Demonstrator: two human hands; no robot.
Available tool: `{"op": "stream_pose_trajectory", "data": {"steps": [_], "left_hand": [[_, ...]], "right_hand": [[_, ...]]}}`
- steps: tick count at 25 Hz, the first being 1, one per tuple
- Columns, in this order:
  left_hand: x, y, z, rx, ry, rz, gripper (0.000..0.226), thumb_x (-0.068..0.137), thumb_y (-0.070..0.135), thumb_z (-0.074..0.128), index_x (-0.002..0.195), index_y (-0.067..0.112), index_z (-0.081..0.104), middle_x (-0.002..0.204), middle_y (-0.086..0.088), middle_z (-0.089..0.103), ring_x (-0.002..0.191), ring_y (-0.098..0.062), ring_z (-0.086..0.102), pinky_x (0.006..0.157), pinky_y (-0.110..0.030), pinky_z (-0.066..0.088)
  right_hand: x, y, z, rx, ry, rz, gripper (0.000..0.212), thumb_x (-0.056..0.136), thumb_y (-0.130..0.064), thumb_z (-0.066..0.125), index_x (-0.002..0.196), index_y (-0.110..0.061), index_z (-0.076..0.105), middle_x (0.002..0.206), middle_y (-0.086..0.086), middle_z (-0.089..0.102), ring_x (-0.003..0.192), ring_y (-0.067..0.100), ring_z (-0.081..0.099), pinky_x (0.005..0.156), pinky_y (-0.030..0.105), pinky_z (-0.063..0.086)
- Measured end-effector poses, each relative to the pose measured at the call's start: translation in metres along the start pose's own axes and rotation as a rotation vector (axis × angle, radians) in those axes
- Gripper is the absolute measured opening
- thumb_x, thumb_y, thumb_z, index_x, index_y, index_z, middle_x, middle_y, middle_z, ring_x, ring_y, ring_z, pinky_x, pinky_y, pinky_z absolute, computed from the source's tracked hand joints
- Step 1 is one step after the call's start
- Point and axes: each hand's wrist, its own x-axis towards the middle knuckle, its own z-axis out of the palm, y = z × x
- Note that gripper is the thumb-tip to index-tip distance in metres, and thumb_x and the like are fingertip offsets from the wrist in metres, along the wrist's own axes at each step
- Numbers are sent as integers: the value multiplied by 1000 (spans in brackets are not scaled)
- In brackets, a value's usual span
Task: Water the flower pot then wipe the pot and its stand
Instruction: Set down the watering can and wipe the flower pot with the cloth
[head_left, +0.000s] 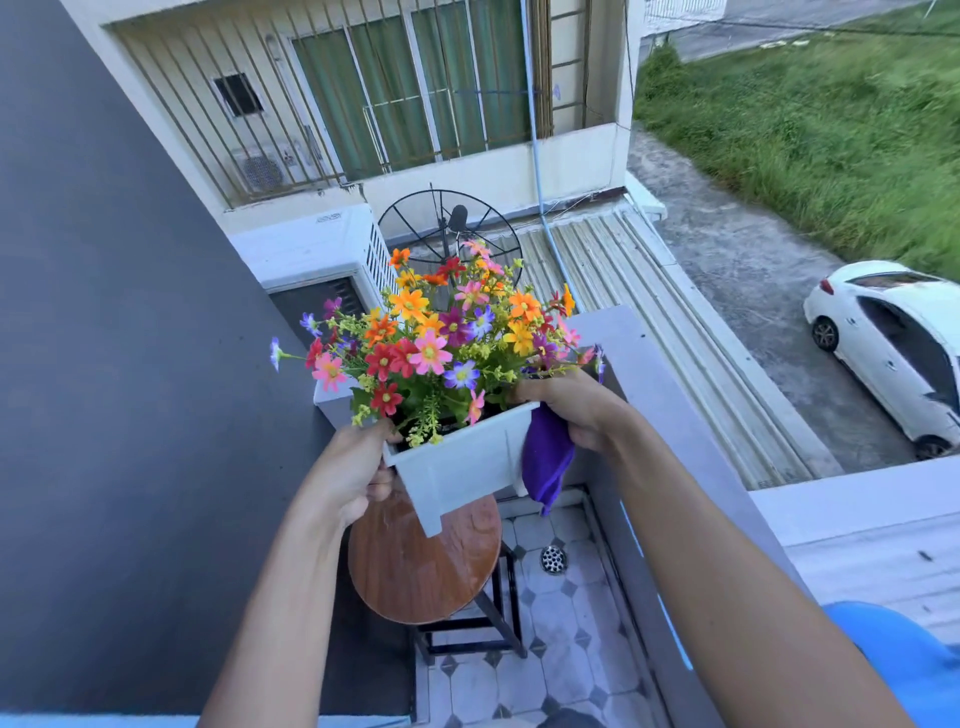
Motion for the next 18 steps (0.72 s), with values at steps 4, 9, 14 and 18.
{"op": "stream_pose_trajectory", "data": {"steps": [4, 9, 14, 18], "left_hand": [[2, -4, -4, 10, 18, -4, 35, 101, 23, 45, 68, 16, 35, 51, 3, 23, 38, -9, 11, 44, -19, 8], [2, -2, -5, -41, 79, 29, 30, 96, 34, 51, 72, 21, 40, 54, 4, 24, 37, -8, 14, 46, -21, 8], [3, -17, 0, -50, 244, 42, 30, 90, 48, 40, 84, 19, 49, 58, 0, 29, 37, -10, 18, 44, -17, 13], [-4, -42, 29, -61, 206, -46, 36, 90, 46, 44, 89, 11, 51, 60, -5, 45, 34, -10, 26, 40, -14, 17]], "right_hand": [[8, 4, 7, 1, 96, 78, 29, 77, 5, 68, 80, -15, 49, 52, 4, 56, 46, 19, 56, 49, 26, 51], [11, 12, 26, -54, 298, -51, 23, 58, -2, 69, 63, -14, 50, 54, 6, 43, 51, 18, 43, 51, 27, 37], [10, 29, 42, 40, 430, -135, 18, 55, -9, 68, 64, -16, 54, 60, 6, 45, 58, 16, 43, 55, 31, 36], [18, 41, 52, 69, 511, -121, 23, 53, -16, 68, 65, -19, 49, 65, 7, 45, 64, 18, 42, 55, 35, 34]]}}
